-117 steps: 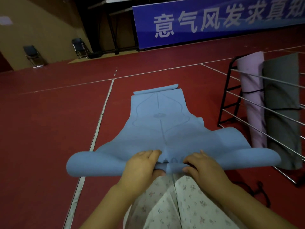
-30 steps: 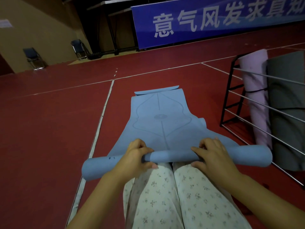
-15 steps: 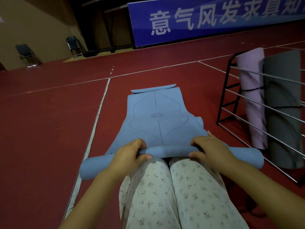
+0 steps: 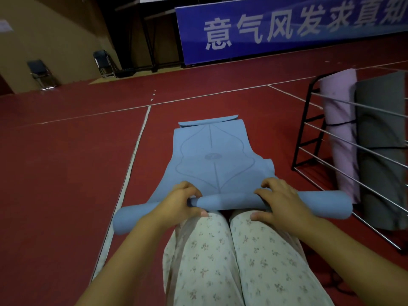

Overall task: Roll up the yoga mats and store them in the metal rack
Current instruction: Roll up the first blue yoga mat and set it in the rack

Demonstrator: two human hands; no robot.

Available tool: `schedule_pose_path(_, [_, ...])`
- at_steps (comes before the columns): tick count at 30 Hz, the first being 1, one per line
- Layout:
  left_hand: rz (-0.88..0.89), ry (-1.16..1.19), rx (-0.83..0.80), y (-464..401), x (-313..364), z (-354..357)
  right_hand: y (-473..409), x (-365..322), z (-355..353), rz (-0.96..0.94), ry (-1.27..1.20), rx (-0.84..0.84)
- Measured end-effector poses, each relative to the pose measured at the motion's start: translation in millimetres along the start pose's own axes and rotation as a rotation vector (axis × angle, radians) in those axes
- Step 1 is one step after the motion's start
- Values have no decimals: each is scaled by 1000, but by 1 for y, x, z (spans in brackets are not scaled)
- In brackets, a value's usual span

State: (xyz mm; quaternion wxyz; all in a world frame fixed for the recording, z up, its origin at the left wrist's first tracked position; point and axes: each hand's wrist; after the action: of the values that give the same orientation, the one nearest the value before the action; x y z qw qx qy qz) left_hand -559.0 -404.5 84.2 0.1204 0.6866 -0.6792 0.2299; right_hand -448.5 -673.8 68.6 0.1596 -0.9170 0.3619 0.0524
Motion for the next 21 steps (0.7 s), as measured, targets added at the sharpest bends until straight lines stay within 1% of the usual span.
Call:
schedule_pose_path(3, [-18, -105, -43, -3, 6, -6, -4, -3, -8, -26, -6, 12])
schedule_pose_path(7, [-1, -287, -80, -1, 22, -12, -12, -4, -23, -96, 131, -66])
schedule_pose_path(9, [22, -322, -72, 9, 30, -20, -8, -2, -31, -153, 161, -40])
schedule_pose_path(12, [128, -349, -33, 32, 44, -30, 13, -2, -45, -252, 126, 40])
schedule_pose_path(14, [206, -359, -10, 51, 56, -32, 32, -6, -52, -301, 105, 55])
schedule_pose_path(18, [255, -402, -14, 80, 69, -20, 69, -11, -43, -278, -26, -24])
schedule_pose_path(20, [256, -408, -8, 87, 69, -11, 78, -11, -37, -232, -79, -84])
schedule_pose_path(21, [224, -367, -27, 88, 69, -8, 78, -10, -36, -194, -115, -129])
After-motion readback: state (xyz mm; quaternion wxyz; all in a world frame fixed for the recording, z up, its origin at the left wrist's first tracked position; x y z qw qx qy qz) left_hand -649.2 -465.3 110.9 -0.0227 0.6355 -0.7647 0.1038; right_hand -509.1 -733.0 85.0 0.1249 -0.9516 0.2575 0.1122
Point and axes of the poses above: each hand's wrist, its own y-axis away from the middle knuckle, its own z-axis out of the palm, x = y × z, and after that the axes turned 1 degree about z, right-handed
